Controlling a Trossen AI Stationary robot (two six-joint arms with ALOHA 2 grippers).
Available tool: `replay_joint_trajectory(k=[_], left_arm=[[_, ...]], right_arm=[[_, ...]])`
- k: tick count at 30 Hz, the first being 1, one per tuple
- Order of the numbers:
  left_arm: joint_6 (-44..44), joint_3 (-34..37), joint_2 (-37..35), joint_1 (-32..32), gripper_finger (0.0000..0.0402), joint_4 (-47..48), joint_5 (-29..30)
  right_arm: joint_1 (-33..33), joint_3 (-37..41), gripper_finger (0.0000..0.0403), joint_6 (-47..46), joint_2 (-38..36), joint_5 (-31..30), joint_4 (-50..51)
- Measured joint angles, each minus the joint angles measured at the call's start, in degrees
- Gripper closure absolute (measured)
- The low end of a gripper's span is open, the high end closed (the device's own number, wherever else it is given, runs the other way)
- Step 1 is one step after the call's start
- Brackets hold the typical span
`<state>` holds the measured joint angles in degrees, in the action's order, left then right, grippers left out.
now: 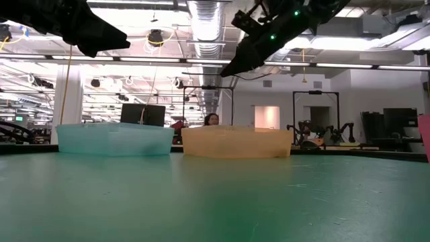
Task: Sort silverware by color (type)
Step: Put the black fork into the yellow bin
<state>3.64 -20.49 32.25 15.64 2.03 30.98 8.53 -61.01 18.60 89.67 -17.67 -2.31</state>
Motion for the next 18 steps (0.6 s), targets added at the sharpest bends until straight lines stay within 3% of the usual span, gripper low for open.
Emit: replay_joint_trajectory(k=[7, 11, 18], left_arm=[[-0.2, 0.0, 0.0, 0.0, 0.0246, 0.0, 0.1], [-0.4, 0.0, 0.0, 0.0, 0.0246, 0.0, 0.1], [-0.5, 0.0, 0.0, 0.0, 0.0246, 0.1, 0.1]], right_arm=[[5.2, 0.0, 0.0372, 3.1, 0.2, 6.2, -0.9], [8.2, 0.0, 0.0372, 6.4, 0.3, 16.6, -3.0], [12.4, 0.0, 0.0372, 8.0, 2.0, 24.0, -6.2]])
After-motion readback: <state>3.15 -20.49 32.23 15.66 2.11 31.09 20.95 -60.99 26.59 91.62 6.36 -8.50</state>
